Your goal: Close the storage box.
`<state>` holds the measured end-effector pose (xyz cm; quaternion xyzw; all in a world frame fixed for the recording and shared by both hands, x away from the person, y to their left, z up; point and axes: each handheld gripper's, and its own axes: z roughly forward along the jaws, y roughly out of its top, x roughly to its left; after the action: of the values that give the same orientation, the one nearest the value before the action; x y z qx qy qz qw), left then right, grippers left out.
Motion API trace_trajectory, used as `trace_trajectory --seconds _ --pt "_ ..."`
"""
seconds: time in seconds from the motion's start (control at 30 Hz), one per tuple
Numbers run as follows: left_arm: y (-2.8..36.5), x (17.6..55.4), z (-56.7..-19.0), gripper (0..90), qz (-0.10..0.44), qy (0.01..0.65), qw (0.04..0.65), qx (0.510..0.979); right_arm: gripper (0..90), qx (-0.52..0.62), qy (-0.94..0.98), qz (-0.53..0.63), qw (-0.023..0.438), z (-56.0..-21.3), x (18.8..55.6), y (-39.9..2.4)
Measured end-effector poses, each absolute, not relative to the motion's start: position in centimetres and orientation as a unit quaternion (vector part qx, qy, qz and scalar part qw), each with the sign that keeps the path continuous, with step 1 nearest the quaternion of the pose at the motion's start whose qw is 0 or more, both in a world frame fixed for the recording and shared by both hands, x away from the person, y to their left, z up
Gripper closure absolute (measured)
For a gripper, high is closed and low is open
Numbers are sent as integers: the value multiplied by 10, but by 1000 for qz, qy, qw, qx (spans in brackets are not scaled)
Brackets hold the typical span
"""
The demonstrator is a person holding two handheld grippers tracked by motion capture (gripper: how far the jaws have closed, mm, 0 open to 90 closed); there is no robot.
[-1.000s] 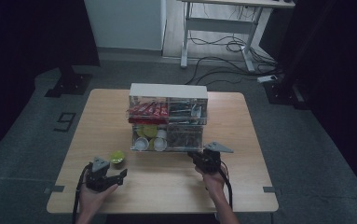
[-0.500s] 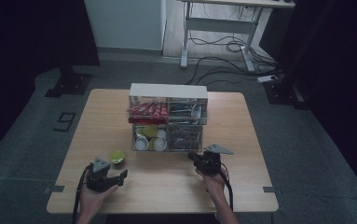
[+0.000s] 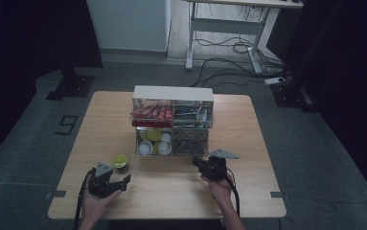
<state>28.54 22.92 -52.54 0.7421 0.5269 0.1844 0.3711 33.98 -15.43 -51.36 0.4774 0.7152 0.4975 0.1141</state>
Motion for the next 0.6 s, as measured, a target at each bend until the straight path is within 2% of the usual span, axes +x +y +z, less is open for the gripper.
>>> trace_trajectory --seconds 0.33,0.43,0.6 --pt "232 284 -525 213 184 527 372 741 838 476 710 504 124 -511 333 -157" --pt "232 284 -525 213 183 529 373 741 770 467 712 508 134 -508 329 -158" --pt "232 283 -526 213 183 530 374 739 592 439 727 499 171 -507 319 -159"
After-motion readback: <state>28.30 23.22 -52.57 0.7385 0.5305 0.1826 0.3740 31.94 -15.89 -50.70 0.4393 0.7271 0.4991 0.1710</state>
